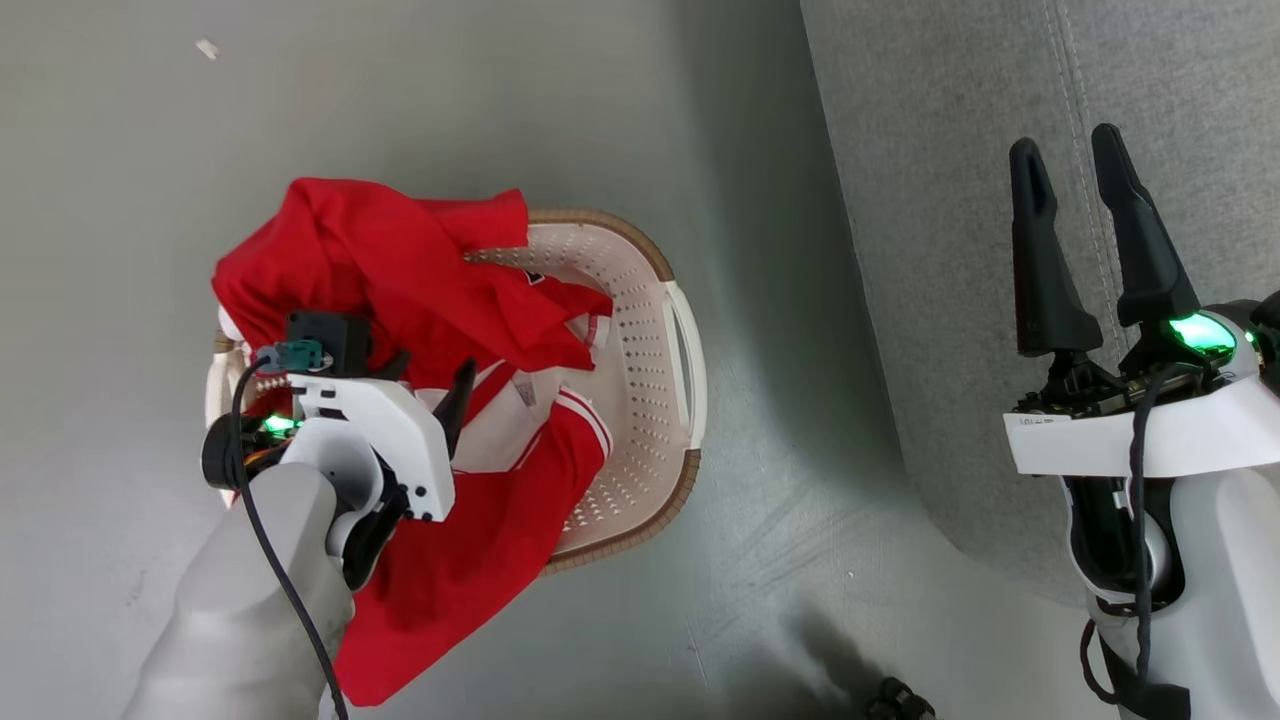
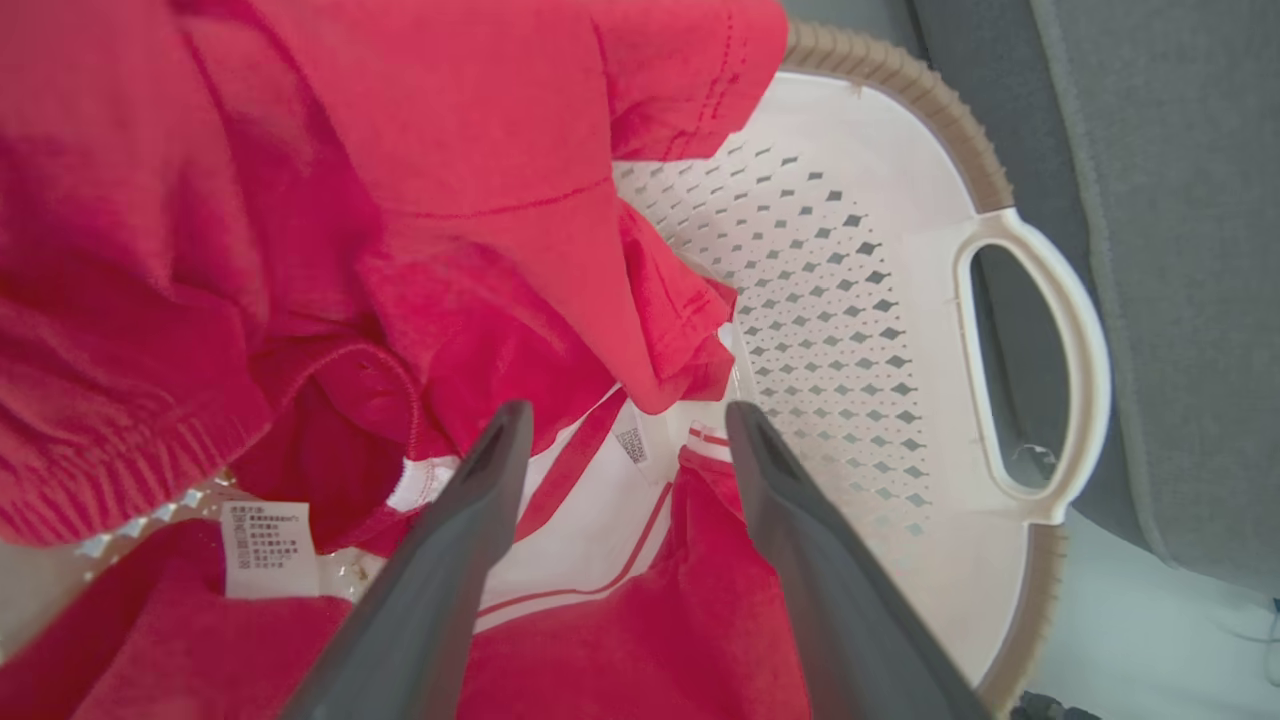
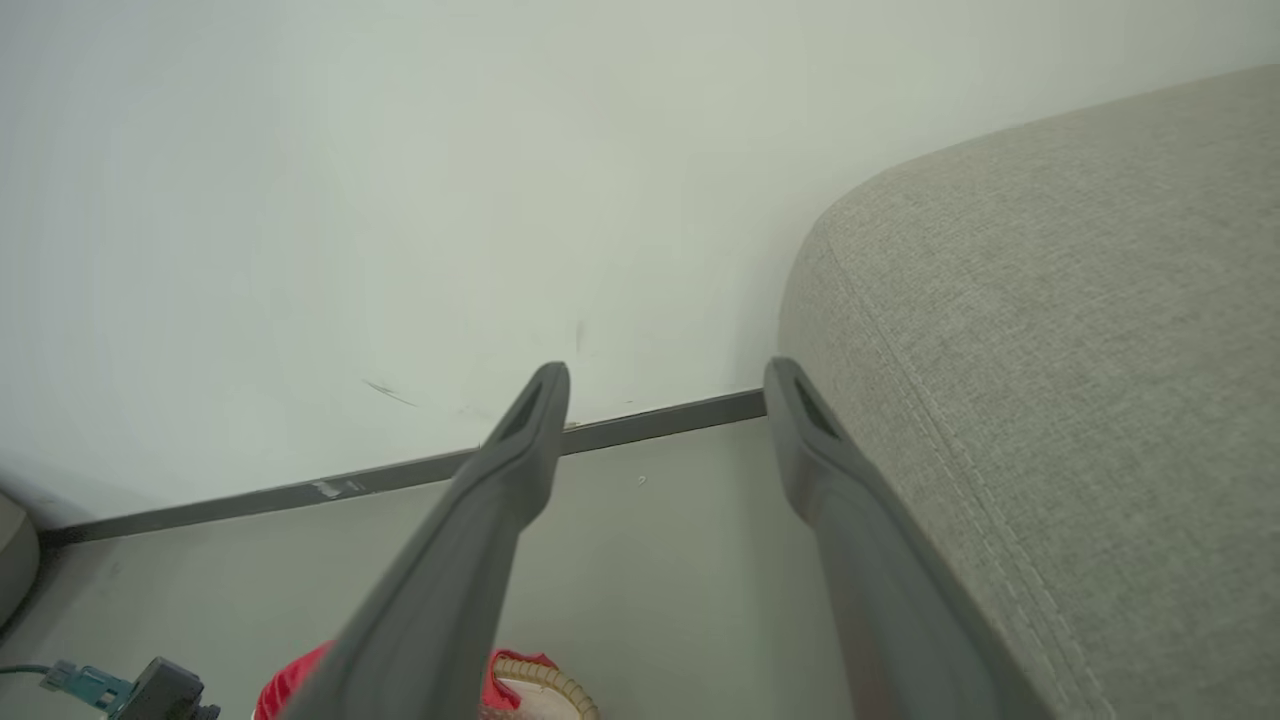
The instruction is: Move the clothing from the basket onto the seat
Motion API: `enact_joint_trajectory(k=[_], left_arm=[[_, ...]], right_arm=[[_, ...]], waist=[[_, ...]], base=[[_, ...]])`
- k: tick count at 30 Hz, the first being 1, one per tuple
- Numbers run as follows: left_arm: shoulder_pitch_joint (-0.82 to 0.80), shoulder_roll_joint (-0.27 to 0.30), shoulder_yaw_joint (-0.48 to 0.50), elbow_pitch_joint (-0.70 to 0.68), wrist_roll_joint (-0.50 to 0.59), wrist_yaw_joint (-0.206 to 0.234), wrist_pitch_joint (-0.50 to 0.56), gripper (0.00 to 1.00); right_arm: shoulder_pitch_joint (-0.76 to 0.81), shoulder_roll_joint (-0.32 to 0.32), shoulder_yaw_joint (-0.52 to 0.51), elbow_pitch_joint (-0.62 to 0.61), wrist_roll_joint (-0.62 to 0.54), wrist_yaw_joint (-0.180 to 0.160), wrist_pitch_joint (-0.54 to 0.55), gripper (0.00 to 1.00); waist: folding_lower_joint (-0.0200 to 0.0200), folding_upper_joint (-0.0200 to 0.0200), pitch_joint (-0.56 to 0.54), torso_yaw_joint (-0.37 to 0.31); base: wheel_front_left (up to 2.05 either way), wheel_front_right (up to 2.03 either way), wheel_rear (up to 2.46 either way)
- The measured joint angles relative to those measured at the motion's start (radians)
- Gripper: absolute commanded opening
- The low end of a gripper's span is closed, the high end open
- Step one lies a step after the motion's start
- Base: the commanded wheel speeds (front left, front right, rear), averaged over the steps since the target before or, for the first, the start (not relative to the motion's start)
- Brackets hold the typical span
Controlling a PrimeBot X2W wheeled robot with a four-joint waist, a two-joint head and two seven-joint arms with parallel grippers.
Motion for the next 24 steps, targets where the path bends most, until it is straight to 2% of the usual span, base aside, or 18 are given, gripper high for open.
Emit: enact_joint_trajectory(k=[12, 24], left_arm=[[-0.104, 0.016, 0.027, 0.067, -0.017, 0.000, 0.051, 1.00], [-0.185, 0.059, 0.047, 0.109, -0.025, -0.007, 0.067, 1.00]], right_arm=[[-0.055, 0.000, 0.012, -0.026, 0.048, 0.000, 0.000, 1.00], [-0.102, 0.001, 0.022, -0.038, 0.120, 0.000, 0.000, 1.00]], waist=[[0.0000, 0.0000, 0.095, -0.046], [0.0000, 0.0000, 0.167, -0.095]], base=[[0.00, 0.00, 0.00], [0.00, 0.00, 0.00]])
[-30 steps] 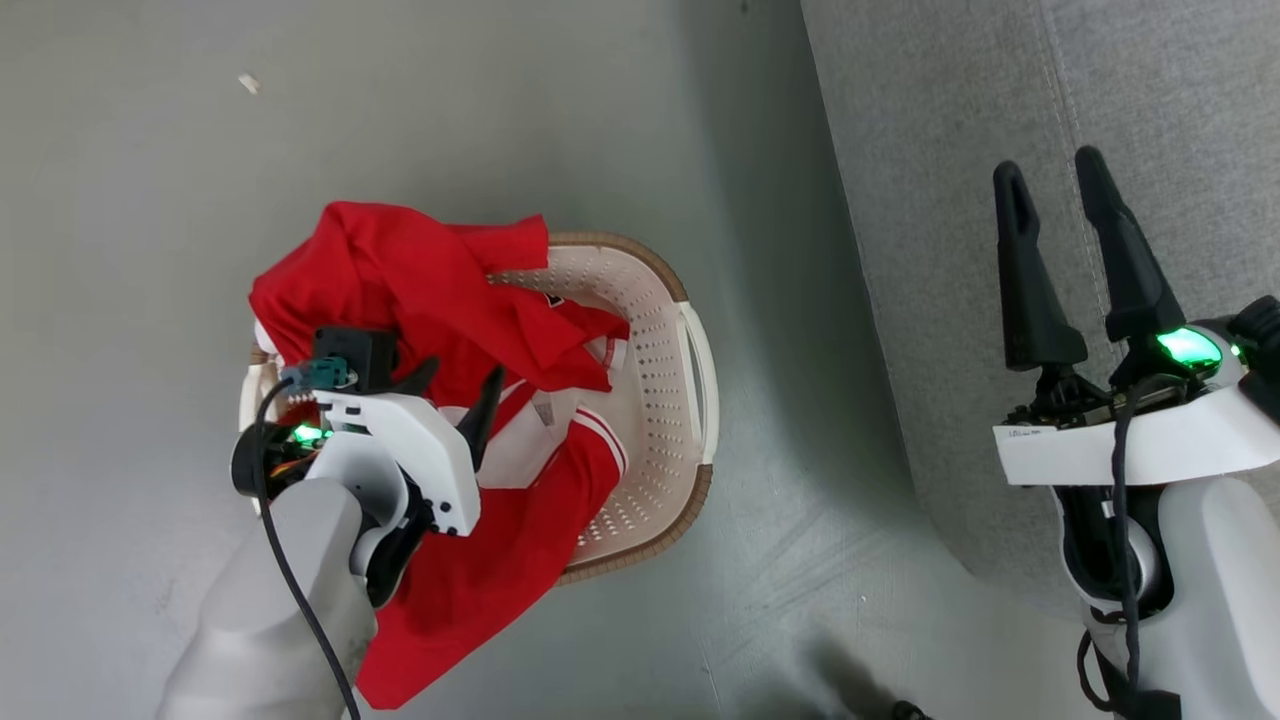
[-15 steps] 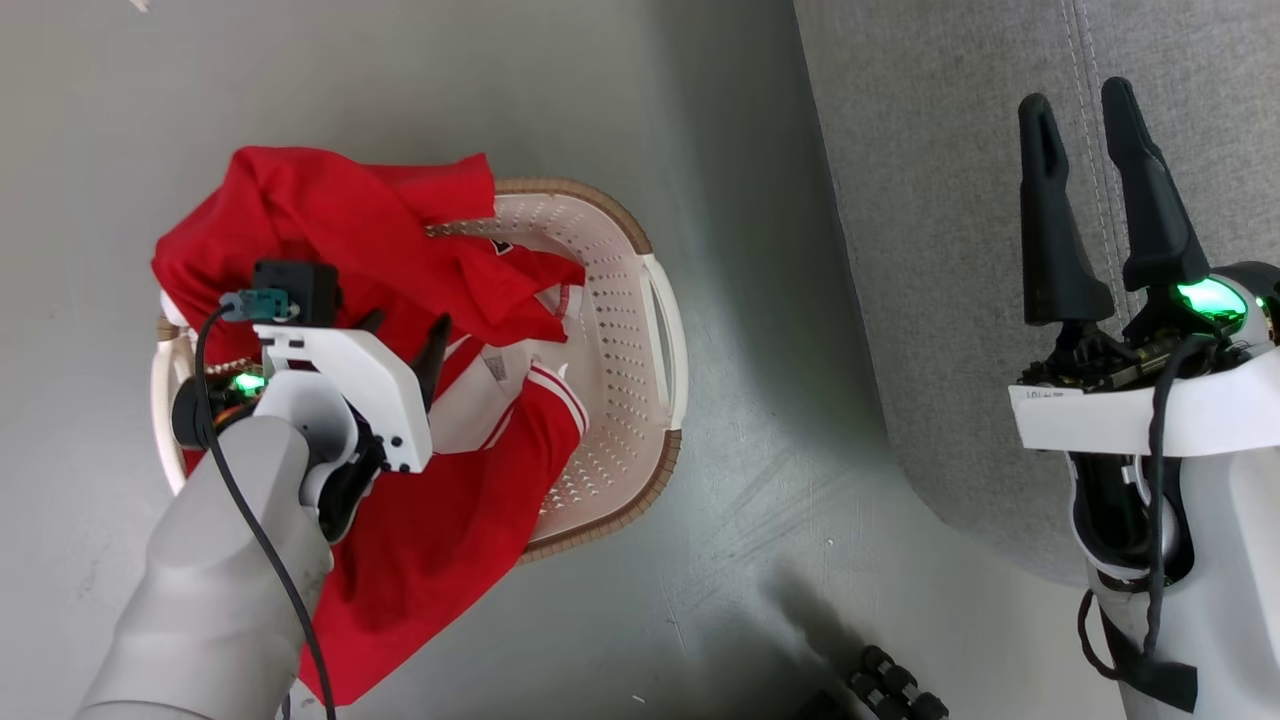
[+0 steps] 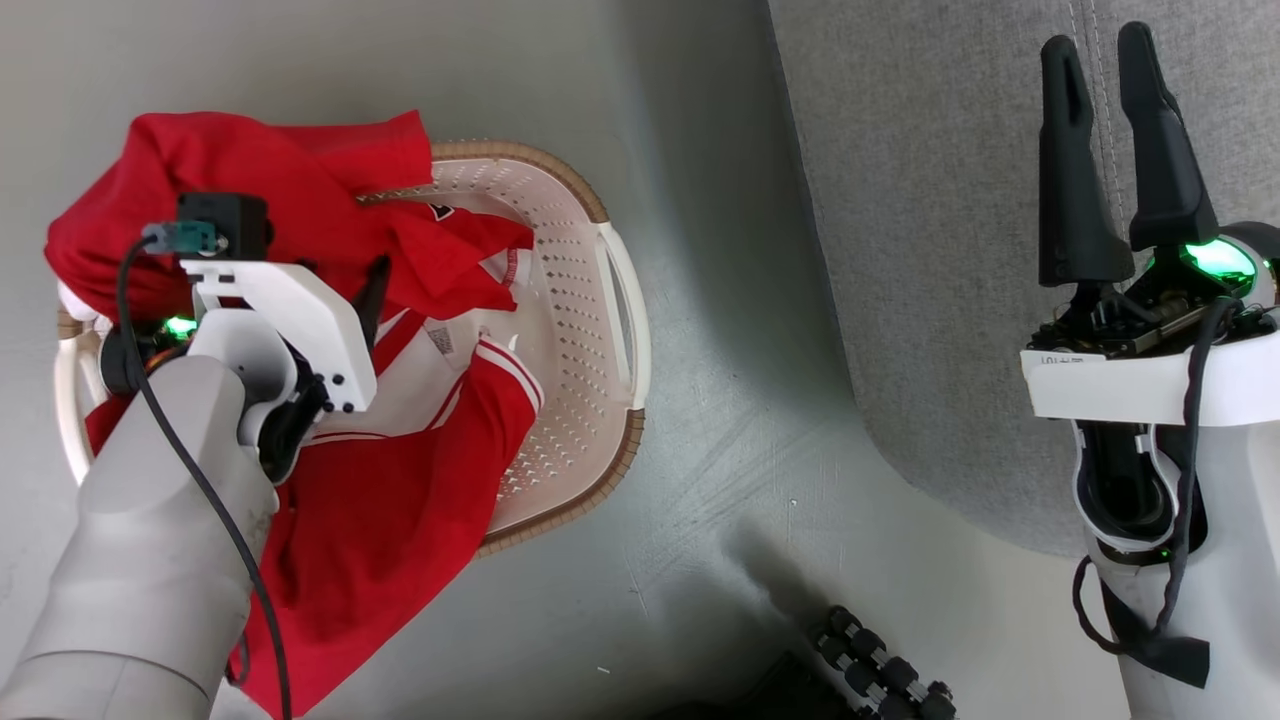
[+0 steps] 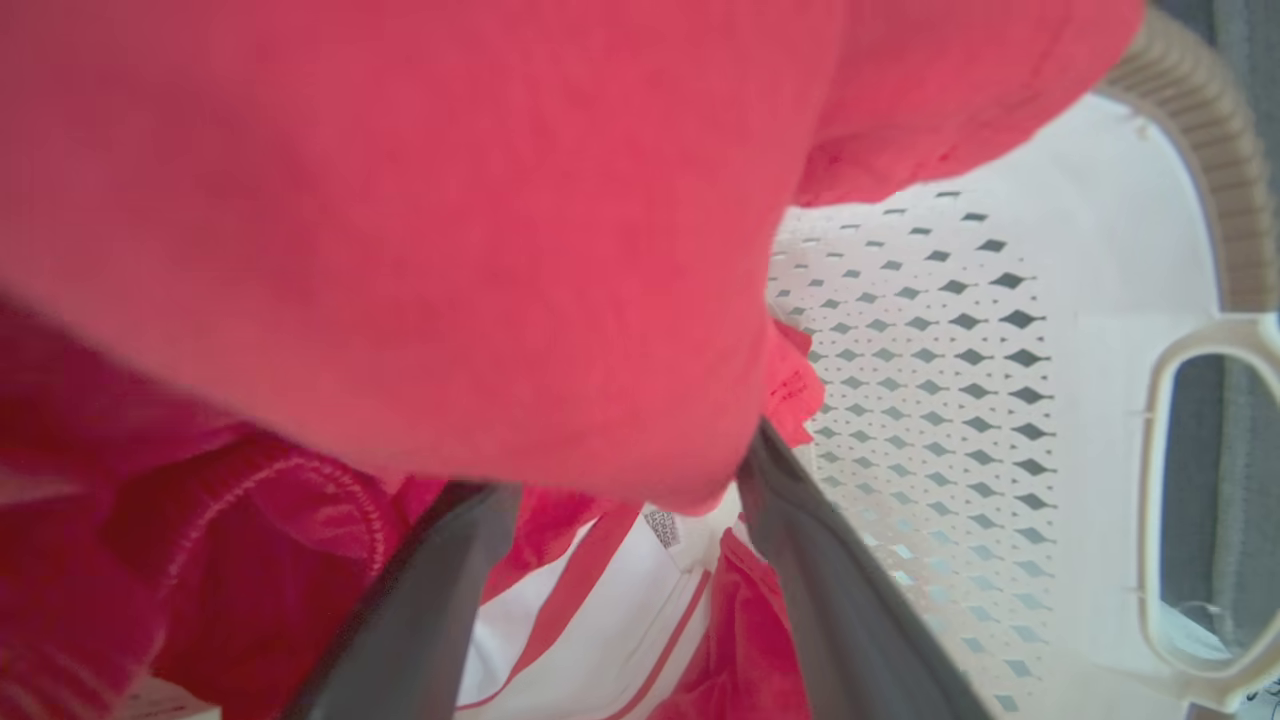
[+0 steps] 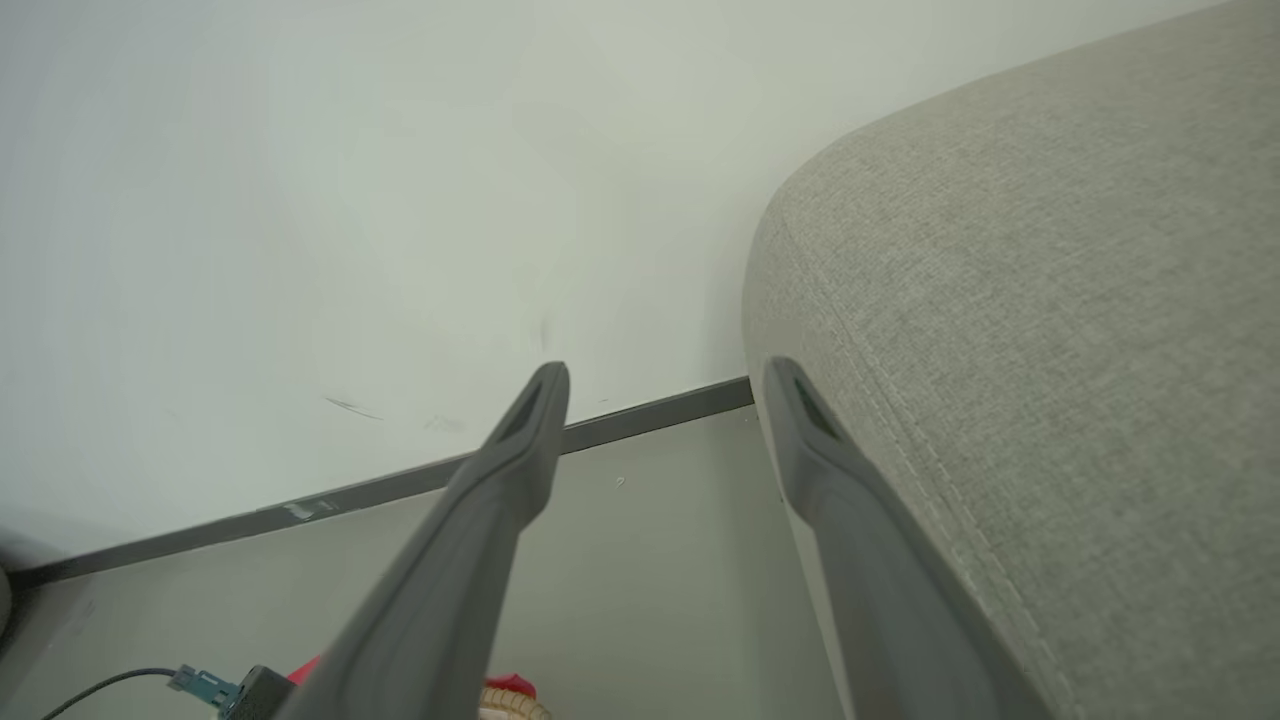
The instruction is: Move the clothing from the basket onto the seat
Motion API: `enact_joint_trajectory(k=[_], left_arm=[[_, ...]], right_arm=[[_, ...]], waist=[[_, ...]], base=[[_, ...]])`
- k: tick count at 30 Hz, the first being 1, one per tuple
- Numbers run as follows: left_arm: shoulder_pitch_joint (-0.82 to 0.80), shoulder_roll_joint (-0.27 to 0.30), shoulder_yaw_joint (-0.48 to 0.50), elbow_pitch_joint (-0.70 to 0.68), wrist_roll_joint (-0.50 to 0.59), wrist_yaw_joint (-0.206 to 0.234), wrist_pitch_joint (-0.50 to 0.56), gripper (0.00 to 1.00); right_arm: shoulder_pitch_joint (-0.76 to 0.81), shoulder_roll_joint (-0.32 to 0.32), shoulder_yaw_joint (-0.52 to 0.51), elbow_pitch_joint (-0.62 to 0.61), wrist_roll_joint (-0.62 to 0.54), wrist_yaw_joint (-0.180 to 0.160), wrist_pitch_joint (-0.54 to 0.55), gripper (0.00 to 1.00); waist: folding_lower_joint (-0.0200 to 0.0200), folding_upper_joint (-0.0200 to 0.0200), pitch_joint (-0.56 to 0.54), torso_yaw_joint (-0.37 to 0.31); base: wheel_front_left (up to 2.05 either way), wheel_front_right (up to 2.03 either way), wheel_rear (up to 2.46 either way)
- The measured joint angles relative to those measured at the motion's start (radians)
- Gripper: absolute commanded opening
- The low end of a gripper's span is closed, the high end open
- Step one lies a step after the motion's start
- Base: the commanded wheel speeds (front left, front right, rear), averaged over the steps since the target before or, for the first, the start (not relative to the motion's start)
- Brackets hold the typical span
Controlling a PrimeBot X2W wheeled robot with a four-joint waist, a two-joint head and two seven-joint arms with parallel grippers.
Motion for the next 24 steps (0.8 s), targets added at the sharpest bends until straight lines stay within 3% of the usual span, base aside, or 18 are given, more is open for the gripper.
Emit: enact_joint_trajectory(k=[19, 20, 21, 23, 24], left_arm=[[-0.046, 0.016, 0.019, 0.062, 0.001, 0.015, -0.028, 1.00], [-0.050, 0.016, 0.019, 0.064, 0.001, 0.015, -0.030, 0.81], [-0.052, 0.016, 0.019, 0.065, 0.001, 0.015, -0.034, 0.49], [-0.053, 0.015, 0.019, 0.068, 0.001, 0.015, -0.041, 0.13], [-0.053, 0.014, 0.019, 0.070, 0.001, 0.015, -0.045, 0.00]], right_arm=[[-0.043, 0.001, 0.022, -0.002, 0.046, 0.000, 0.000, 1.00], [-0.045, 0.001, 0.022, -0.002, 0.046, 0.000, 0.000, 1.00], [-0.047, 0.001, 0.022, -0.002, 0.046, 0.000, 0.000, 1.00], [-0.058, 0.001, 0.022, -0.001, 0.046, 0.000, 0.000, 1.00], [-0.062, 0.001, 0.021, -0.001, 0.046, 0.000, 0.000, 1.00]], waist=[[-0.0001, 0.0000, 0.049, -0.054], [0.0000, 0.0000, 0.049, -0.054], [0.0000, 0.0000, 0.049, -0.054], [0.0000, 0.0000, 0.047, -0.053], [-0.0001, 0.0000, 0.046, -0.053]], base=[[0.00, 0.00, 0.00], [0.00, 0.00, 0.00], [0.00, 0.00, 0.00], [0.00, 0.00, 0.00], [0.00, 0.00, 0.00]])
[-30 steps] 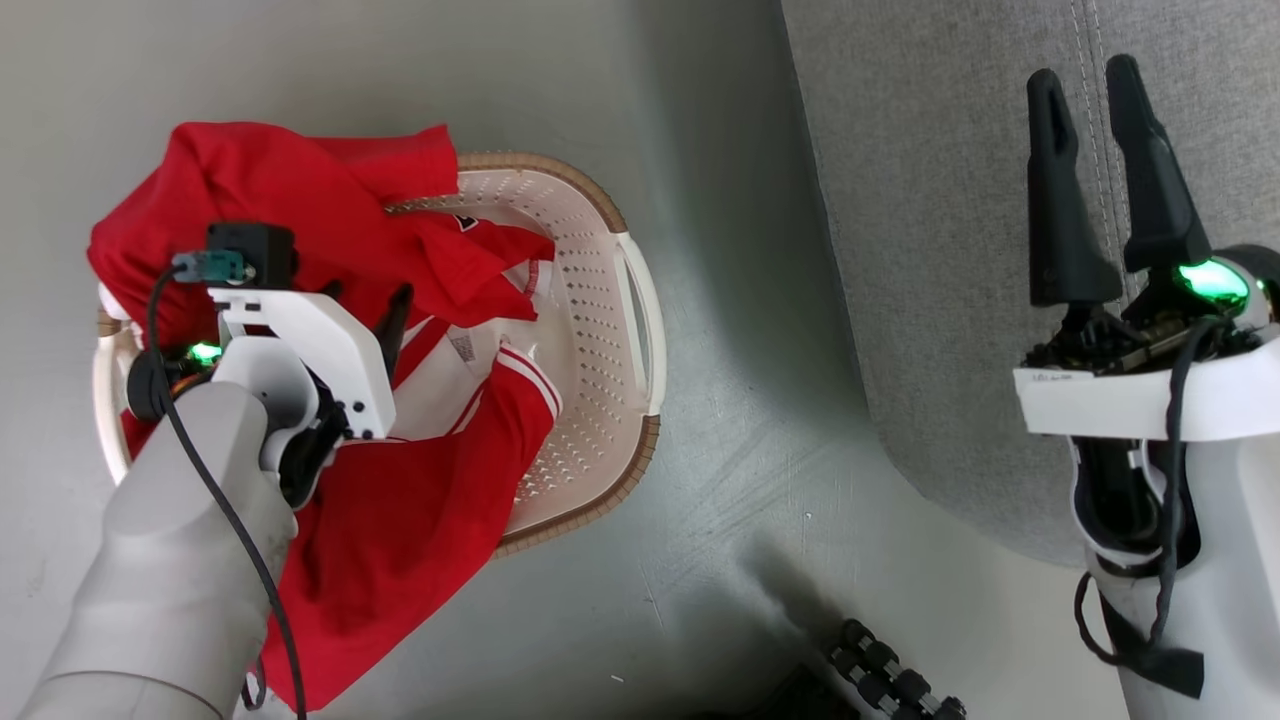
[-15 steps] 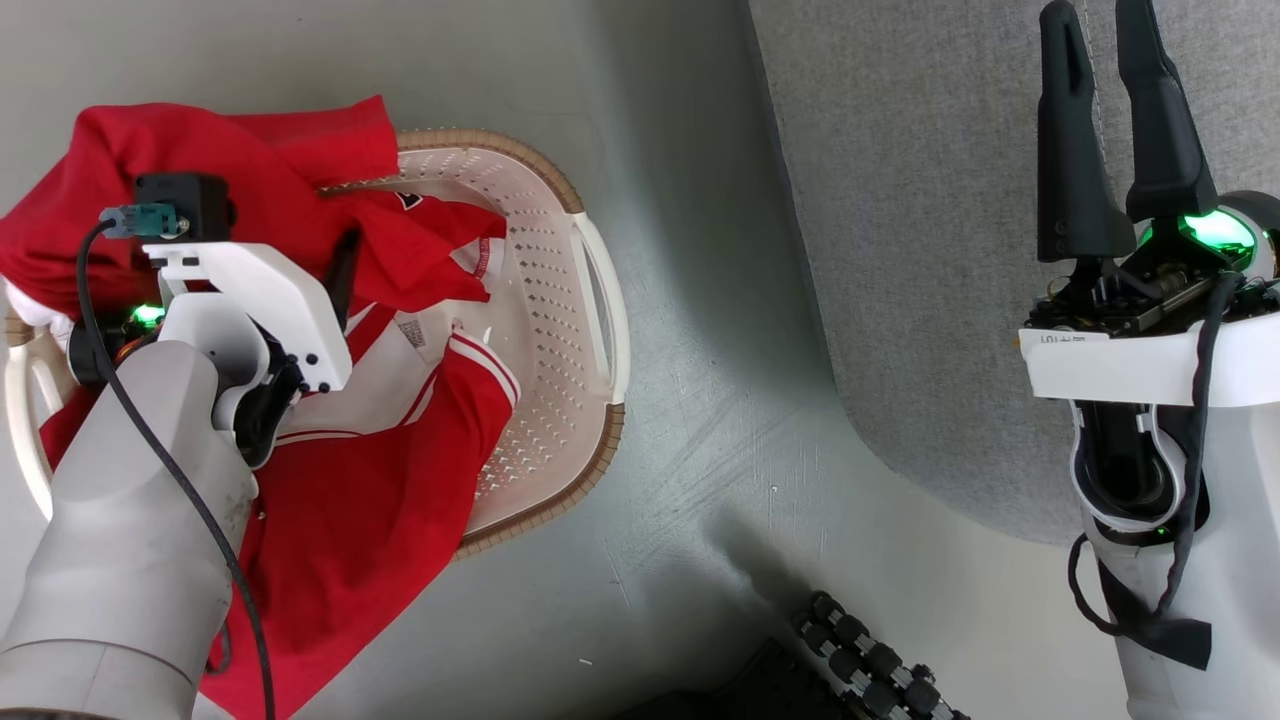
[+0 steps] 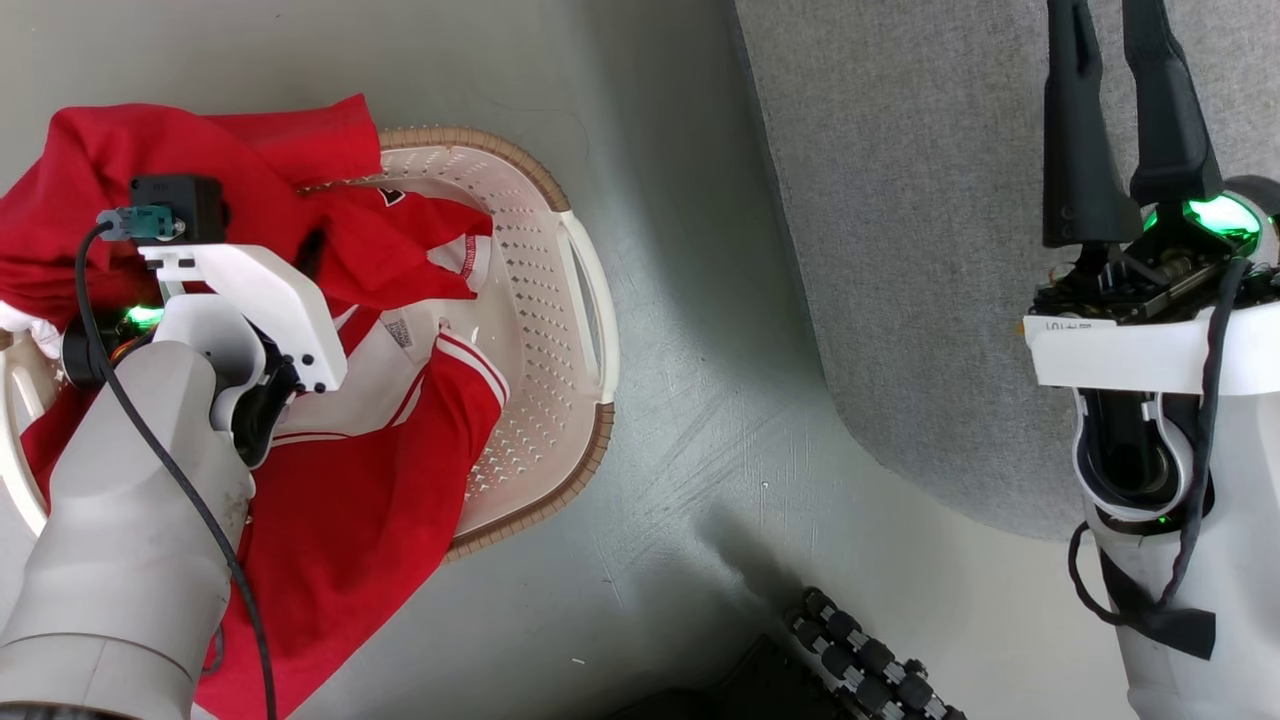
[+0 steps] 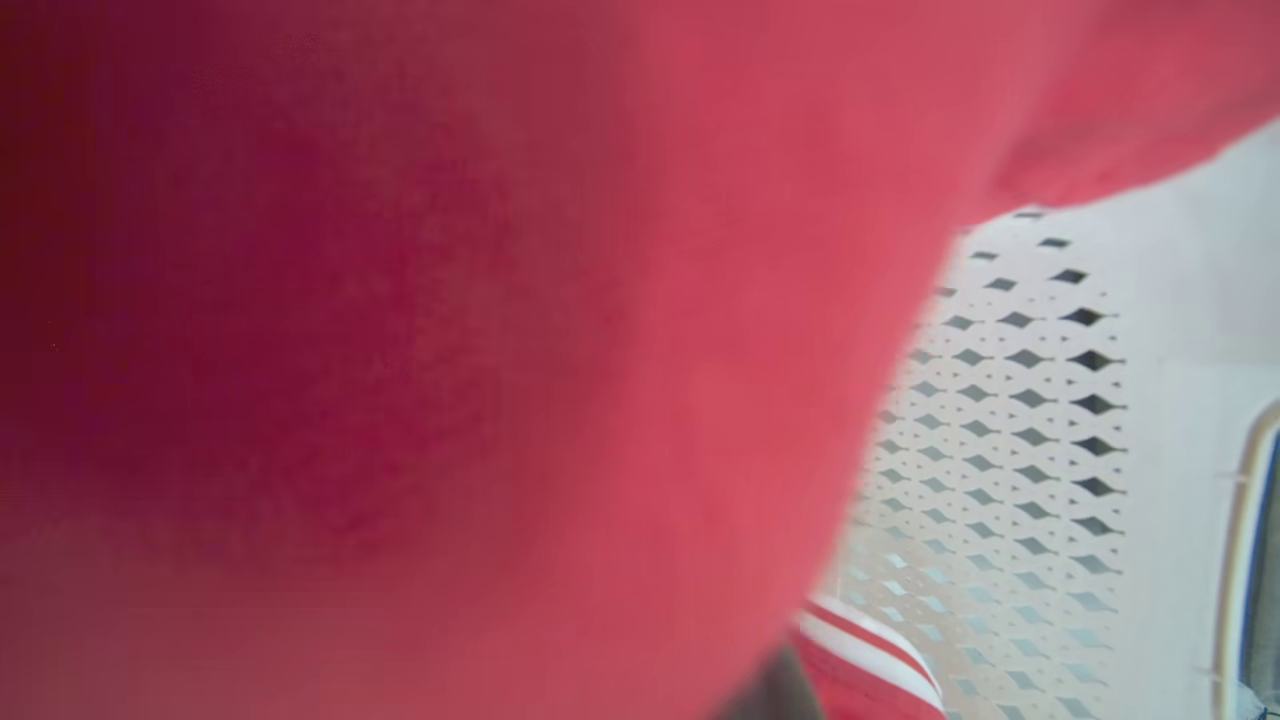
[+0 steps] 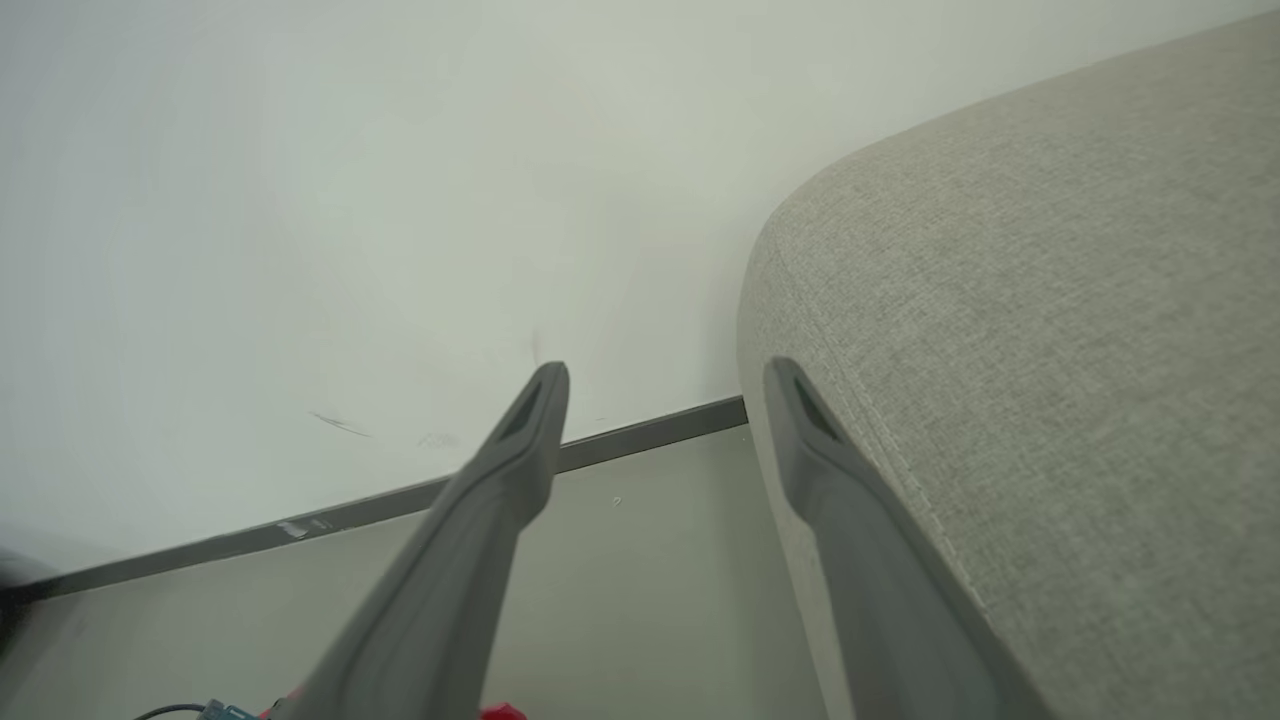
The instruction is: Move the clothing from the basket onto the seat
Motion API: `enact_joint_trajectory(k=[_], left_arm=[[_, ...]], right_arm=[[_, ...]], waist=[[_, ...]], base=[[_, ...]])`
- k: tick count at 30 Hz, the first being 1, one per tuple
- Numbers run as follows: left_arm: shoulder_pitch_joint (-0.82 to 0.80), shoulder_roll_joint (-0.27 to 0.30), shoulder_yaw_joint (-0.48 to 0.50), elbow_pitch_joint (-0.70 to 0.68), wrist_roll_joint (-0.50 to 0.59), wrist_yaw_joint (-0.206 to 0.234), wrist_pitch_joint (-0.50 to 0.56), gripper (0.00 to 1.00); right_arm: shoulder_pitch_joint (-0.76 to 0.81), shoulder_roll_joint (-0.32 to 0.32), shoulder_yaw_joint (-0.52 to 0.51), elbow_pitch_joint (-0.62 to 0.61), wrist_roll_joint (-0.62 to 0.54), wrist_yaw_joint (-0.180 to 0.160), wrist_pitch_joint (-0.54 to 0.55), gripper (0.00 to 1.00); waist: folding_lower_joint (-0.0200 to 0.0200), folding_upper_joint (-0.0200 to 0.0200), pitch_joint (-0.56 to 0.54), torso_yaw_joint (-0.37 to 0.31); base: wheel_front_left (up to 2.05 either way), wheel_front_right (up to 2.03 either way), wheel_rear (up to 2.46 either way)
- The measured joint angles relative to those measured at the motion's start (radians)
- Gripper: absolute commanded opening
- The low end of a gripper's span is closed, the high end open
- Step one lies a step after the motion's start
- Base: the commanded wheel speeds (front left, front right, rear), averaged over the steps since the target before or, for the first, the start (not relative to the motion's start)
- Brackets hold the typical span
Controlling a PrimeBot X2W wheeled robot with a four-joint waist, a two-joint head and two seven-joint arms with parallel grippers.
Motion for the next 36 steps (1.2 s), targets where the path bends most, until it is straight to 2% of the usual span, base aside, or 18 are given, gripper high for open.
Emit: enact_joint_trajectory(k=[8, 24, 36], left_arm=[[-0.005, -0.003, -0.012, 0.012, 0.000, -0.006, -0.010, 0.00], [0.009, -0.034, -0.110, -0.015, 0.021, -0.024, -0.070, 0.00], [0.075, -0.059, -0.212, -0.141, -0.028, -0.024, -0.123, 0.00]], right_arm=[[-0.001, 0.000, 0.001, 0.004, 0.000, 0.000, 0.000, 1.00], [-0.054, 0.000, -0.012, 0.012, -0.009, 0.000, 0.000, 1.00], [-0.080, -0.001, -0.030, 0.025, -0.031, 0.000, -0.003, 1.00]], waist=[[0.0000, 0.0000, -0.011, 0.007], [0.0000, 0.0000, -0.057, 0.029], [0.0000, 0.0000, -0.129, 0.060]], base=[[0.00, 0.00, 0.00], [0.00, 0.00, 0.00], [0.00, 0.00, 0.00]])
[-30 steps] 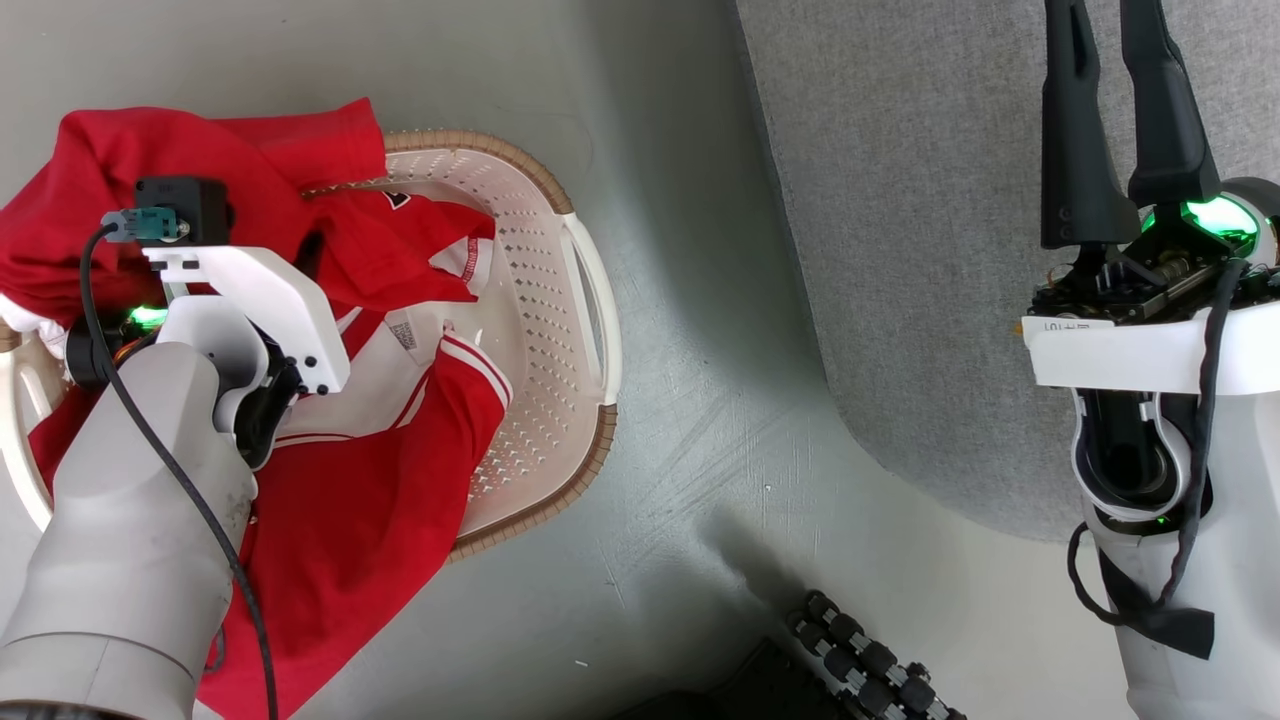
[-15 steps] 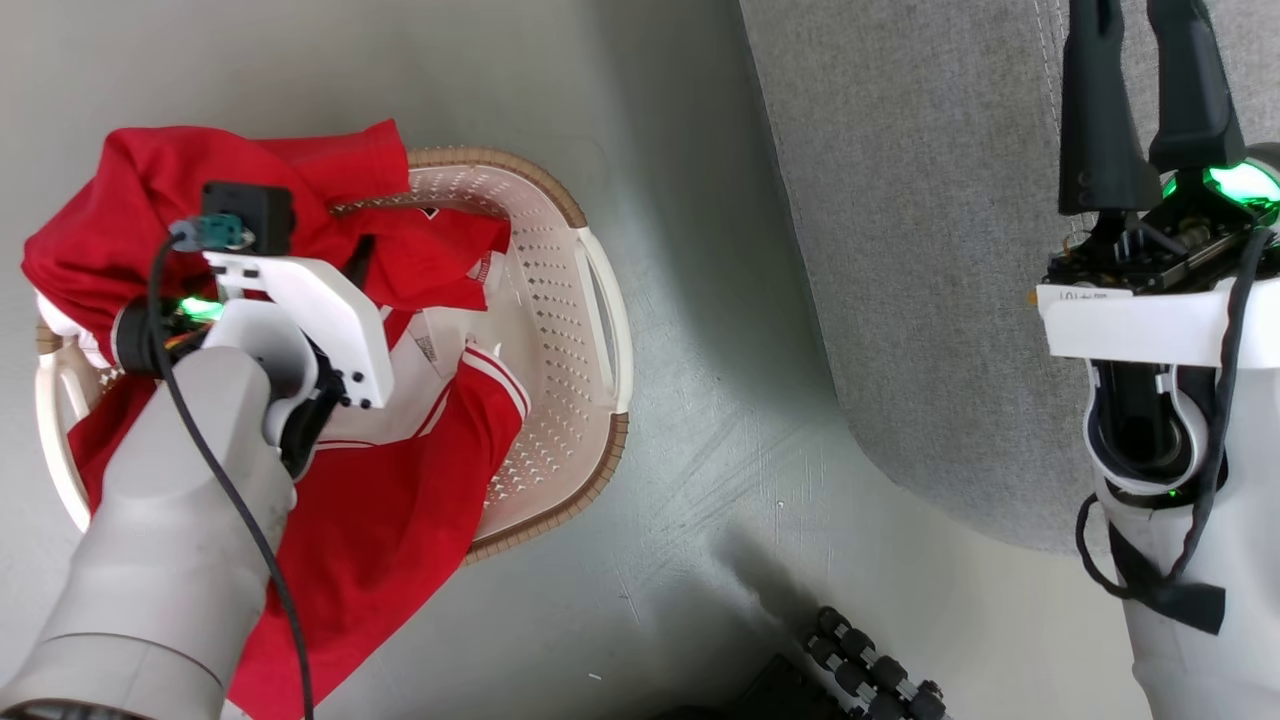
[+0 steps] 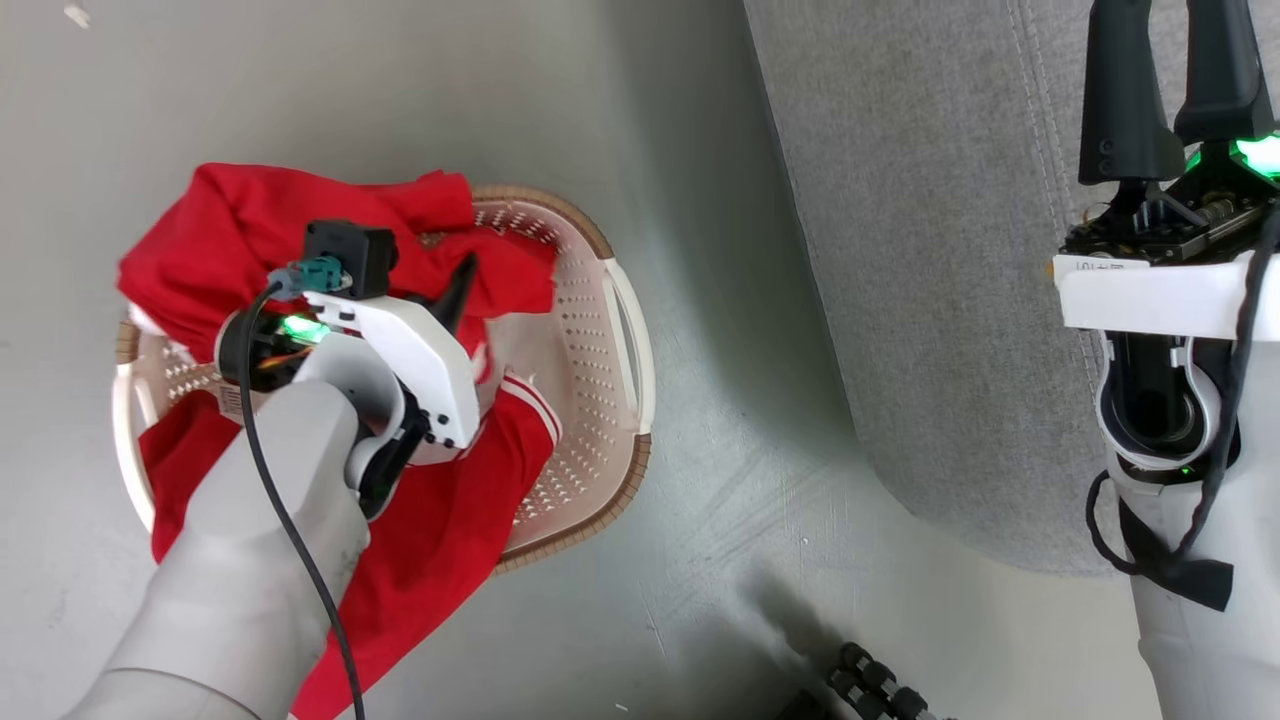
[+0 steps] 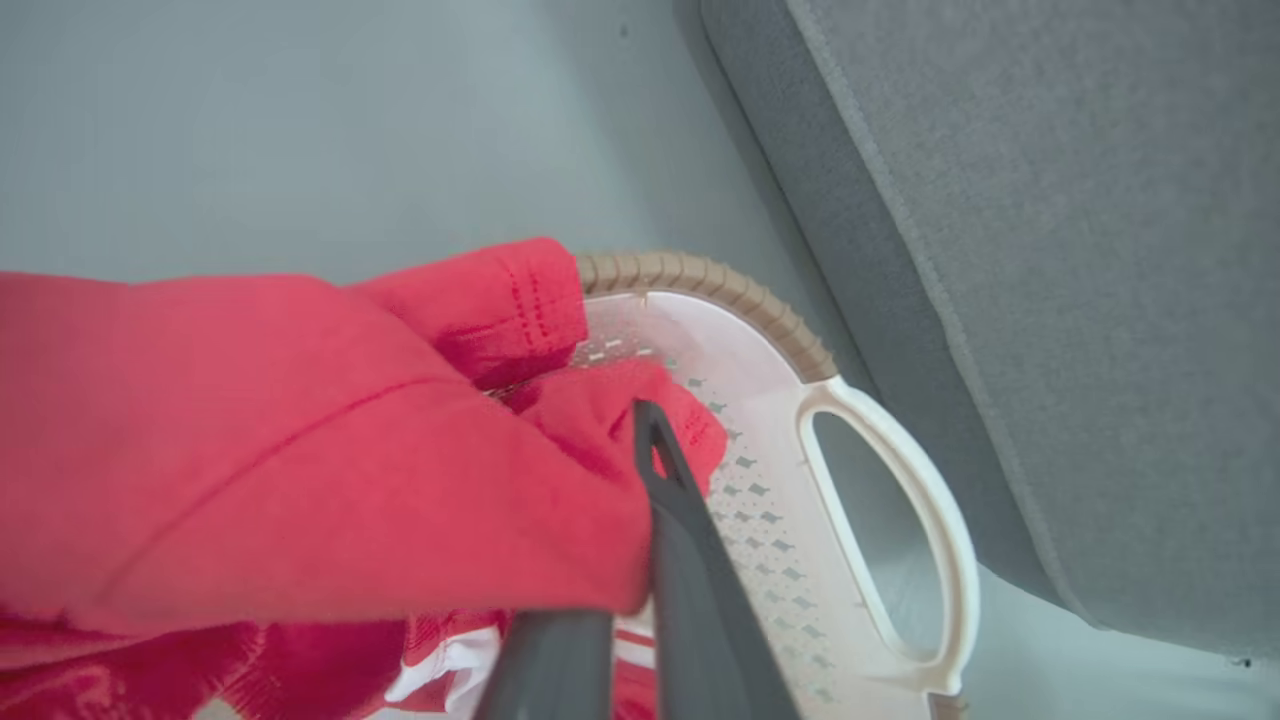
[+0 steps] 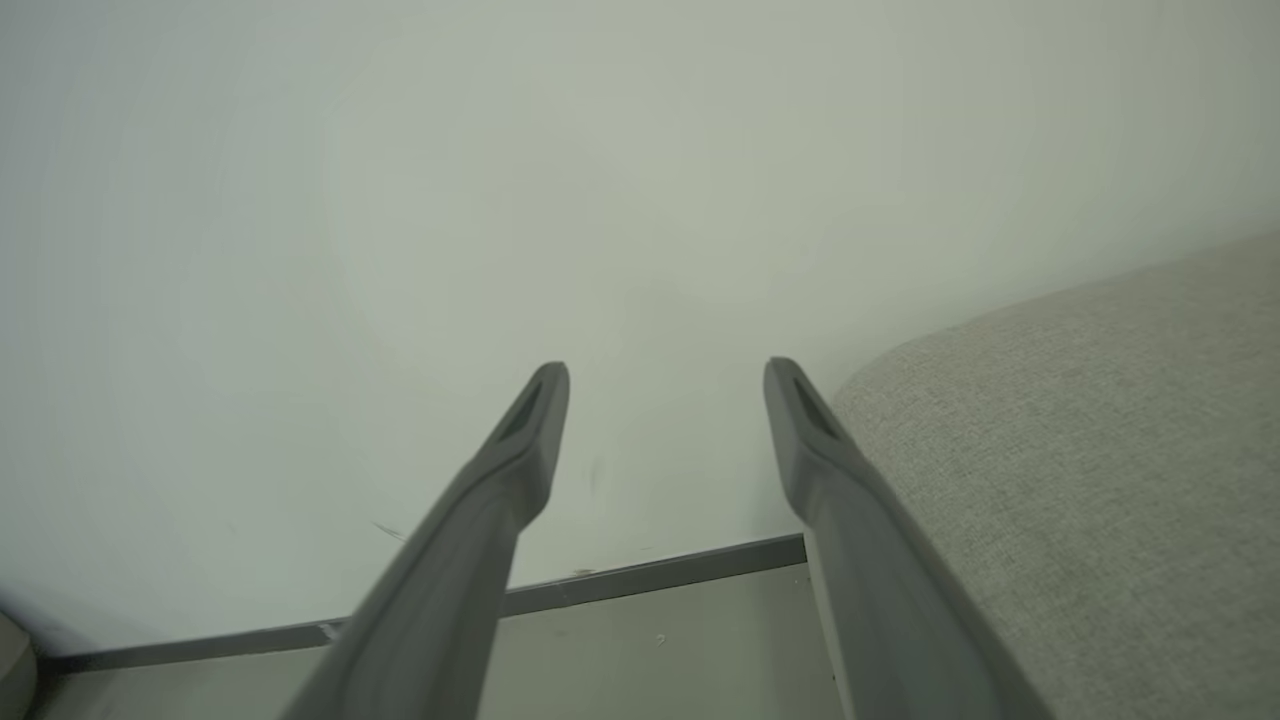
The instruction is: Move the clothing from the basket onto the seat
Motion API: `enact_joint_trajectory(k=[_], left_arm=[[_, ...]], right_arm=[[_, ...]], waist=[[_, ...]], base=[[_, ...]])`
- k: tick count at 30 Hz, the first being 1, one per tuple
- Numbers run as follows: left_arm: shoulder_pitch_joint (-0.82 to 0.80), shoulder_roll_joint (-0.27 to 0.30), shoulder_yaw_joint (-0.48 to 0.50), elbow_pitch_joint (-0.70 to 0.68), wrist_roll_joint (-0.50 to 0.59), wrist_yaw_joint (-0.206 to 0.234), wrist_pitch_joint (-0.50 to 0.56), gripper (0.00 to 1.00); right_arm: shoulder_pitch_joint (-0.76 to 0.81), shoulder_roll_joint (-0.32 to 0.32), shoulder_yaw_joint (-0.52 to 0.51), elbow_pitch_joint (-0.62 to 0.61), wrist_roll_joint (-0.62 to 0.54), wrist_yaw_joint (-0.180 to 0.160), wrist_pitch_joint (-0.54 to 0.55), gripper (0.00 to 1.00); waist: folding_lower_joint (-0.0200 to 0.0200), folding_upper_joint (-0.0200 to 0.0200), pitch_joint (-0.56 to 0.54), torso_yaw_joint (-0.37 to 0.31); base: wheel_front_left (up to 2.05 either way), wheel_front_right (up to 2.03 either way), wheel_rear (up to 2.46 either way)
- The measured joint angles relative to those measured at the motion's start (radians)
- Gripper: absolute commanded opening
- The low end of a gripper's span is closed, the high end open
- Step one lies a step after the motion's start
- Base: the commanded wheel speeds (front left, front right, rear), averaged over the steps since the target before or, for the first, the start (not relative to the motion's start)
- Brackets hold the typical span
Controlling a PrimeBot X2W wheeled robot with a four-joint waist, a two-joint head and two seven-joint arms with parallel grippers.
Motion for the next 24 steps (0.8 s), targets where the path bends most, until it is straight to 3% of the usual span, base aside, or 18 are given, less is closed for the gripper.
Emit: enact_joint_trajectory(k=[9, 24], left_arm=[[0.066, 0.001, -0.035, -0.099, -0.108, 0.000, -0.029, 0.00], [0.123, 0.056, -0.046, -0.291, -0.216, 0.000, -0.116, 0.00]], right_arm=[[0.000, 0.000, 0.017, 0.047, -0.015, 0.000, -0.001, 1.00], [0.017, -0.002, 0.024, 0.103, -0.040, 0.000, -0.001, 1.00]], waist=[[0.0000, 0.0000, -0.074, 0.030], [-0.0001, 0.0000, -0.228, 0.095]], base=[[0.00, 0.00, 0.00], [0.00, 0.00, 0.00]])
